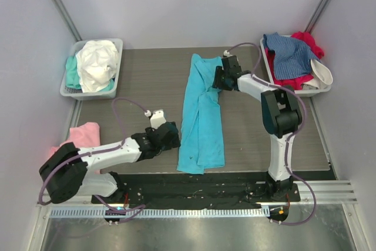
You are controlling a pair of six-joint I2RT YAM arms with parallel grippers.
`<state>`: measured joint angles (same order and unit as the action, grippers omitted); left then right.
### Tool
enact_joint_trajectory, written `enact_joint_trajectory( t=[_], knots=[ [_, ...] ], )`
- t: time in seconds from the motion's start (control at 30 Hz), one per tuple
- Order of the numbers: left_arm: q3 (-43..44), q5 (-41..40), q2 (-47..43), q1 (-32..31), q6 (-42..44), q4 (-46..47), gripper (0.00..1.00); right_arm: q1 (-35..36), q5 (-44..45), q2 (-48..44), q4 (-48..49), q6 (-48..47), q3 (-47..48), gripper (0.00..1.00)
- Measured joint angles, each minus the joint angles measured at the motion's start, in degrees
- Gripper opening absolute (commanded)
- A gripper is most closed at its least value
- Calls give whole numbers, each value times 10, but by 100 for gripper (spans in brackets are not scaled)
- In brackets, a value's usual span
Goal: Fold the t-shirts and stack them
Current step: Fold the tshirt
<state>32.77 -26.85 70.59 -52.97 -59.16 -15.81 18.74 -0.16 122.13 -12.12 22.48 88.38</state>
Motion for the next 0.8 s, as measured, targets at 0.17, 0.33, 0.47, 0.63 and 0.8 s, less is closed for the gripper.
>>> enact_joint_trajectory(
  t=[0.17, 0.33, 0.47, 0.63, 0.8],
  knots=[
    [50, 14, 84, 7, 38, 47, 79, 2, 27, -127, -6, 15, -117, 60],
    [98, 40, 137, 30, 71, 102, 79, 3, 31, -209, -1, 29, -212, 62],
    [125, 53, 161, 47, 94, 124, 79, 3, 26, -232, -1, 37, -254, 63],
    [130, 68, 177, 67, 114, 136, 78, 3, -10, -256, -1, 52, -294, 63],
    [128, 81, 195, 81, 117, 157, 75, 3, -52, -277, 14, 70, -341, 64]
  ],
)
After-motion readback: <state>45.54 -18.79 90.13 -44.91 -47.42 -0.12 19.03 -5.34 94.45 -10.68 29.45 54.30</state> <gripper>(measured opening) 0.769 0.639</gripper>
